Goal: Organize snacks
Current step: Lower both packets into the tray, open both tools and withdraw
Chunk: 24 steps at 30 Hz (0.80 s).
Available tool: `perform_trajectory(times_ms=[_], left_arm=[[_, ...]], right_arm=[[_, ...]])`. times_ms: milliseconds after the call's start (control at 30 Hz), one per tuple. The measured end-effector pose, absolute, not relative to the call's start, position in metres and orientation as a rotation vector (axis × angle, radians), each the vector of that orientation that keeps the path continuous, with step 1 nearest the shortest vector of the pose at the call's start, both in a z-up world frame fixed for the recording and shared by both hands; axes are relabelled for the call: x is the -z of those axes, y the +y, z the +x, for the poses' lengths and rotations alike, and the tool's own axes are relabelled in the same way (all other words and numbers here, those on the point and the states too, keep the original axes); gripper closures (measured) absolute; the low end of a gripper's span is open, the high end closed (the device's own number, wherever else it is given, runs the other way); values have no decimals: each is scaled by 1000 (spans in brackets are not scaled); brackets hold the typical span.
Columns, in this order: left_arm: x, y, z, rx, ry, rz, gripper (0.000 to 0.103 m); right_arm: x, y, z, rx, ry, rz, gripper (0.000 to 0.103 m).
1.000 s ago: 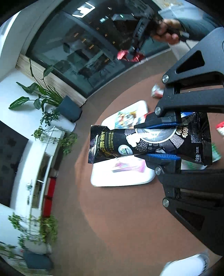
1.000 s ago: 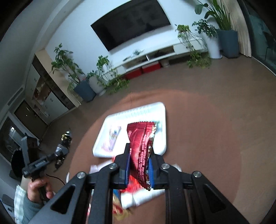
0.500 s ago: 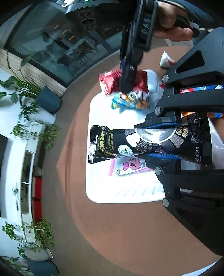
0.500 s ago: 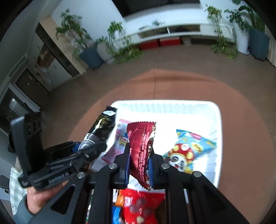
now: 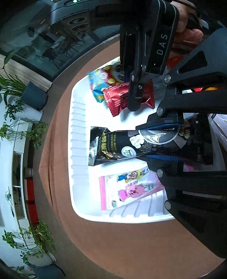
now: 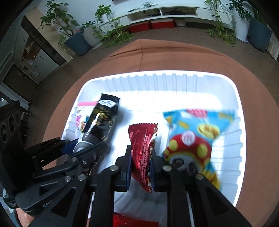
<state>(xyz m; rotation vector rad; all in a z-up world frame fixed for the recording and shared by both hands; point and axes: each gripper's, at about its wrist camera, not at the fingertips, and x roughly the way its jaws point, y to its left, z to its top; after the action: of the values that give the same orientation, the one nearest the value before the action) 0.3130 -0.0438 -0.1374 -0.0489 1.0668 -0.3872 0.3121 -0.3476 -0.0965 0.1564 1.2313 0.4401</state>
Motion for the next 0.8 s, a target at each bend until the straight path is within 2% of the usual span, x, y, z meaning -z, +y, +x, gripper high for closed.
perform_trajectory(times_ms=[267,367,467,600,767,800], left_arm=[[145,-53,312,377,1060,-45,79],[126,-47,294,371,1047,-36,76],[115,-43,287,354,1030,-20,56],[99,-32,284,356,1014,-29,43],[74,-25,267,357,961,-32,23],[67,-21,261,354,951,-32,15]], right_arm=[[99,-348,311,-440,1220,149,80],[98,-346,309,-442,1213,140,79],[97,-346,308,-440,1201,135,73],[92,-349,308,-425,1191,127,67],[80,-357,302,-421,1167,152,46],[76,-359,300,-428,1157,168,45]])
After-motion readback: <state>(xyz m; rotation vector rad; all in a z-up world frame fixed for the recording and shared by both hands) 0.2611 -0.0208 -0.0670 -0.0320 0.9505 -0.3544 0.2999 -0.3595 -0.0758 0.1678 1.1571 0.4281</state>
